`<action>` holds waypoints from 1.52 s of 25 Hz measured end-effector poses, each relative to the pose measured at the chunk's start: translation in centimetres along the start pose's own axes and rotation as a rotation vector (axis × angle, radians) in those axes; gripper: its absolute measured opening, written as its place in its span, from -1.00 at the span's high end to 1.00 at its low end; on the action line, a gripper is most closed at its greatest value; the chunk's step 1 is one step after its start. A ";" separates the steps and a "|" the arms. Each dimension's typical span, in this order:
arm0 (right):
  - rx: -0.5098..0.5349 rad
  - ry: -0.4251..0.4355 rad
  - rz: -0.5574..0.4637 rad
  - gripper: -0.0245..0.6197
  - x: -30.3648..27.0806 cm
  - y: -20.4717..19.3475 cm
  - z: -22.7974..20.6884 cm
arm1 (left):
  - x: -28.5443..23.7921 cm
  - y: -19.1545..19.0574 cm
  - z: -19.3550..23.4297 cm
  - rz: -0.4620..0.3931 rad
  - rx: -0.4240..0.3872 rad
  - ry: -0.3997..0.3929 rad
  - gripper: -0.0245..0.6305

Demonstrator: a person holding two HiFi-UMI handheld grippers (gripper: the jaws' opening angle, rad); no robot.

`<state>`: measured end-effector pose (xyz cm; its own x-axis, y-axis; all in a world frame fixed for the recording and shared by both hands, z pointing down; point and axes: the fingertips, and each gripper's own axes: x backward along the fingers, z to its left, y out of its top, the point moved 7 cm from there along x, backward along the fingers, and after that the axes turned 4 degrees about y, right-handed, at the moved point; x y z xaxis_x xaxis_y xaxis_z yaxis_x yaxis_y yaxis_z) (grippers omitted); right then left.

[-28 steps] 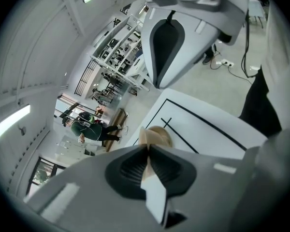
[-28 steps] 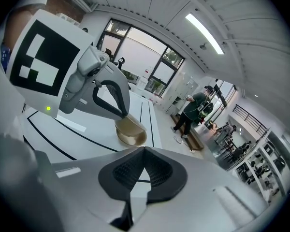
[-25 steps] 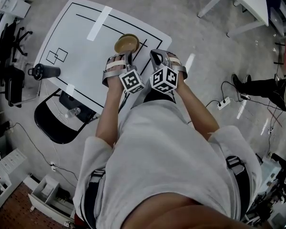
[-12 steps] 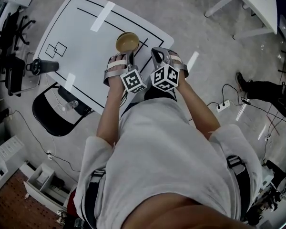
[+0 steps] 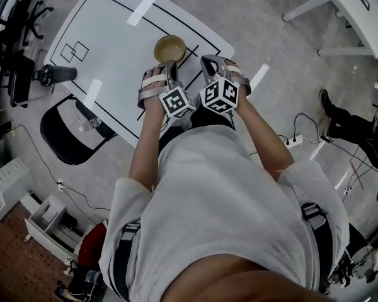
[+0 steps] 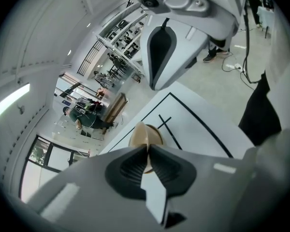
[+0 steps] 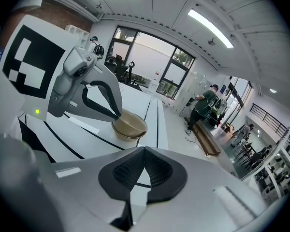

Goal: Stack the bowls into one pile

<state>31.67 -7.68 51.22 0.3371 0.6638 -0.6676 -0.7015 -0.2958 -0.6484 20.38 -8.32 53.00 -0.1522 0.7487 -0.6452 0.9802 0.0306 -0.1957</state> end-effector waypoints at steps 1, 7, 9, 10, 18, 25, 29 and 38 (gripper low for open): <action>-0.002 0.008 -0.002 0.92 -0.1 -0.1 -0.1 | -0.1 0.1 0.0 0.005 0.006 0.001 0.87; -0.061 0.070 -0.021 0.92 -0.6 -1.0 -0.8 | -0.7 0.6 -0.3 0.024 0.118 -0.036 0.81; -0.074 0.083 -0.025 0.92 -1.0 -1.0 -1.1 | -0.8 0.5 -0.3 0.027 0.181 -0.061 0.72; -0.082 0.085 -0.028 0.92 -1.1 -1.0 -1.2 | -0.8 0.4 -0.2 0.027 0.210 -0.068 0.70; -0.133 0.135 -0.062 0.92 -0.8 0.4 0.6 | 2.9 -1.4 1.1 -0.025 0.514 -0.019 0.86; -0.285 0.202 -0.195 0.92 1.6 3.3 4.8 | 9.1 -5.6 0.3 -0.144 1.082 0.004 0.92; -0.411 0.233 -0.352 0.93 4.8 5.3 7.2 | 13.0 -7.8 -0.8 -0.159 1.182 0.088 0.92; -0.452 0.089 -0.520 0.93 13.8 7.6 13.4 | 23.7 -10.0 -3.9 -0.263 1.230 0.236 0.92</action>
<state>22.59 8.40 41.98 0.6225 0.7437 -0.2437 -0.1111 -0.2243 -0.9682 7.45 11.67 42.54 -0.1728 0.9160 -0.3620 0.1426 -0.3404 -0.9294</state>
